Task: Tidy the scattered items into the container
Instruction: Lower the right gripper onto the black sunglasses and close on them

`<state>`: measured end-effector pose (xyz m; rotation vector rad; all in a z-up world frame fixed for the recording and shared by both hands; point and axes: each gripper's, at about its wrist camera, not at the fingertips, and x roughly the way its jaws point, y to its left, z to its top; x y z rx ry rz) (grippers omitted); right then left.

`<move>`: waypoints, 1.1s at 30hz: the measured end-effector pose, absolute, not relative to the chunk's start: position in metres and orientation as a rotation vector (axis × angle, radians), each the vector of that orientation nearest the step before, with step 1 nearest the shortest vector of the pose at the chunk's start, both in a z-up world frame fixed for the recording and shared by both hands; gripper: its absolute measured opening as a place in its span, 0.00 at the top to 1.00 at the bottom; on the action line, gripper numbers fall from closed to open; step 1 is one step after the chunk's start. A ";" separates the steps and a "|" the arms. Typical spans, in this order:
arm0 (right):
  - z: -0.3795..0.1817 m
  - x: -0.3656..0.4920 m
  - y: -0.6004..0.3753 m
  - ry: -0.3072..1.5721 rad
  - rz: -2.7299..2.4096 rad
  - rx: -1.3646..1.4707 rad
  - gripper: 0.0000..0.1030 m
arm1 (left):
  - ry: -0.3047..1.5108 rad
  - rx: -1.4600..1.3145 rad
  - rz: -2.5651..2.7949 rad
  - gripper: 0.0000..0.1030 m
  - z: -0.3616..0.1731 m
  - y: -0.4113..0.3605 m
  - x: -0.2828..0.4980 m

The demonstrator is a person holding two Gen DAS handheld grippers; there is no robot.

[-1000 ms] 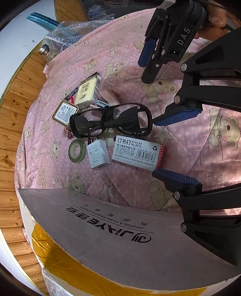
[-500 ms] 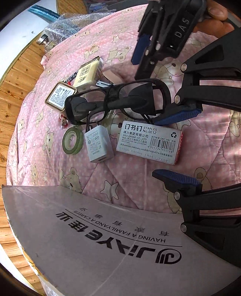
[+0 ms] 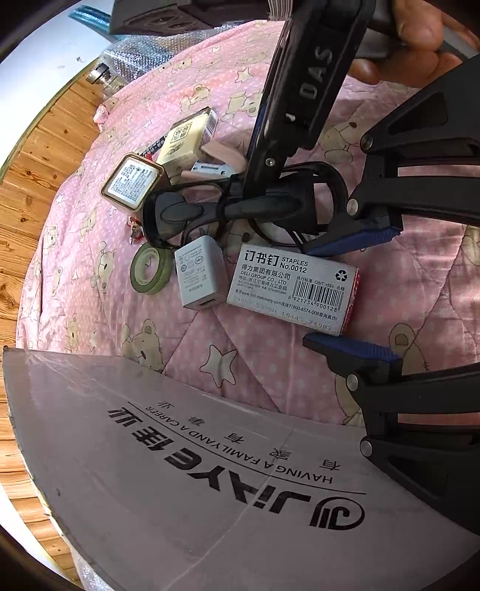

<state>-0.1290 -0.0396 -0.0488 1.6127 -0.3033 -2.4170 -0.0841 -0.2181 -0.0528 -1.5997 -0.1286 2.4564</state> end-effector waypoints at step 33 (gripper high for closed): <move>-0.048 -0.120 -0.049 -0.422 -2.311 1.681 0.61 | -0.156 -1.624 2.416 0.53 -0.044 -0.207 -0.074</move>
